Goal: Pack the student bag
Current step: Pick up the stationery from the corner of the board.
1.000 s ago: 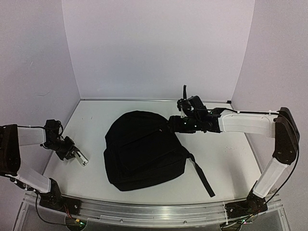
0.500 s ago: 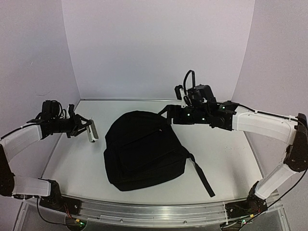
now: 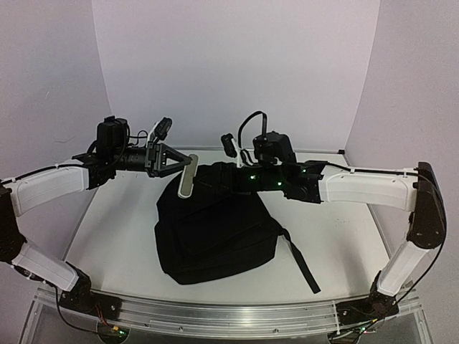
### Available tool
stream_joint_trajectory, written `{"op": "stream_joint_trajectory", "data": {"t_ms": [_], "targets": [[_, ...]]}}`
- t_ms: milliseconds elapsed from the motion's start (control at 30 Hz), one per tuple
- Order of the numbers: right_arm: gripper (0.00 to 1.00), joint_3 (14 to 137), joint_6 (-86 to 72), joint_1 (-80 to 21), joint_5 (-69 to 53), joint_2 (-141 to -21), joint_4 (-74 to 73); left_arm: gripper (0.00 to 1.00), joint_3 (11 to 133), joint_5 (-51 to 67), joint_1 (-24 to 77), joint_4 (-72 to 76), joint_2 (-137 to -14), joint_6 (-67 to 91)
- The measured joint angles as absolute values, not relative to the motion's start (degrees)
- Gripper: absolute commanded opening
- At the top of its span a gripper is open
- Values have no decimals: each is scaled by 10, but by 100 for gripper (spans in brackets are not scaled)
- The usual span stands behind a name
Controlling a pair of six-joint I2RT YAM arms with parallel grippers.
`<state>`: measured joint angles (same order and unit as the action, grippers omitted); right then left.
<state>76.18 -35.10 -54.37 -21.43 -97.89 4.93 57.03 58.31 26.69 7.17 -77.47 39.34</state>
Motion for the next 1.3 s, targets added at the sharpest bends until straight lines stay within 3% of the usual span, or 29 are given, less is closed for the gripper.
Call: {"op": "stream_joint_trajectory", "data": {"t_ms": [300, 467, 600, 733, 800, 1033, 1300], "targets": [[60, 762, -396, -545, -268, -983, 134, 9, 589, 620, 305, 135, -805, 420], [23, 759, -417, -545, -291, -984, 171, 10, 591, 634, 309, 149, -807, 427], [1, 753, -435, -544, -307, -985, 200, 29, 596, 644, 307, 170, -806, 434], [0, 743, -438, -544, -299, -984, 222, 70, 596, 643, 307, 168, -805, 437], [0, 734, -438, -544, -288, -984, 226, 82, 595, 641, 308, 161, -800, 434], [0, 712, -438, -546, -231, -970, 226, 92, 595, 624, 309, 73, -765, 376], [0, 709, -438, -541, -191, -945, 230, 89, 593, 626, 312, -19, -763, 321]]}}
